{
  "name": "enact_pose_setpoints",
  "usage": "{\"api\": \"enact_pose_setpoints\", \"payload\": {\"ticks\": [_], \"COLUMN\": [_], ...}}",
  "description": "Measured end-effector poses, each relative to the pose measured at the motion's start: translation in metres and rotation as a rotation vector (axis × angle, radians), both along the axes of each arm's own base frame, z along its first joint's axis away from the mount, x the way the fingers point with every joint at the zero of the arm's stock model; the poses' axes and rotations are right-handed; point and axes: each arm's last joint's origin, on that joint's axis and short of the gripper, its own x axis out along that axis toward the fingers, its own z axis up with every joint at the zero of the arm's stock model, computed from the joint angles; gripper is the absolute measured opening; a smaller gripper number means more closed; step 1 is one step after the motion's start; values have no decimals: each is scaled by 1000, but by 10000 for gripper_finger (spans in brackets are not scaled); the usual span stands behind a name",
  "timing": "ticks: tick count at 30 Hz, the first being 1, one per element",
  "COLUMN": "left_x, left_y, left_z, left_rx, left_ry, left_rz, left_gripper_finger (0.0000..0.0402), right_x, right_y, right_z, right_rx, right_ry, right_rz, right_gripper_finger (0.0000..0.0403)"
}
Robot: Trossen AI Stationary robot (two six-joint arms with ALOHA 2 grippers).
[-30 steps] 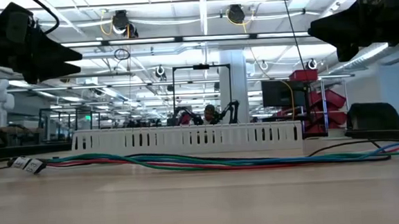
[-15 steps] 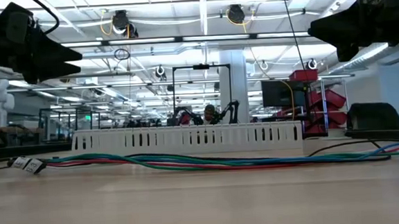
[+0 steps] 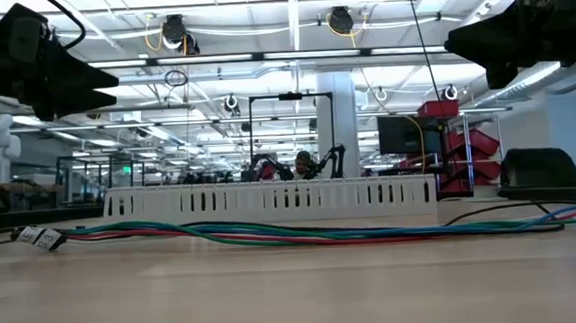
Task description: Ziptie cables
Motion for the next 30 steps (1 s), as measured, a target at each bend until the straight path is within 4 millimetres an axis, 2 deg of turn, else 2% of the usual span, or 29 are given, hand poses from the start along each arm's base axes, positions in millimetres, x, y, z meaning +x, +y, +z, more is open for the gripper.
{"api": "enact_pose_setpoints", "payload": {"ticks": [9, 13, 17, 23, 30], "left_x": [0, -1, -2, -6, -6], "left_y": [1, 2, 3, 7, 7], "left_z": [0, 0, 0, 0, 0], "left_rx": [-25, 22, 166, 382, 533], "left_ry": [-18, 8, 97, 271, 396], "left_rz": [25, 67, 97, 294, 291], "left_gripper_finger": [299, 299, 299, 299, 299], "right_x": [0, 0, 0, 0, 0], "right_y": [0, 0, 0, 0, 0], "right_z": [0, 0, 0, 0, 0], "right_rx": [0, 0, 0, 0, 0], "right_ry": [0, 0, 0, 0, 0], "right_rz": [0, 0, 0, 0, -1], "right_gripper_finger": [100, 100, 100, 100, 100]}}
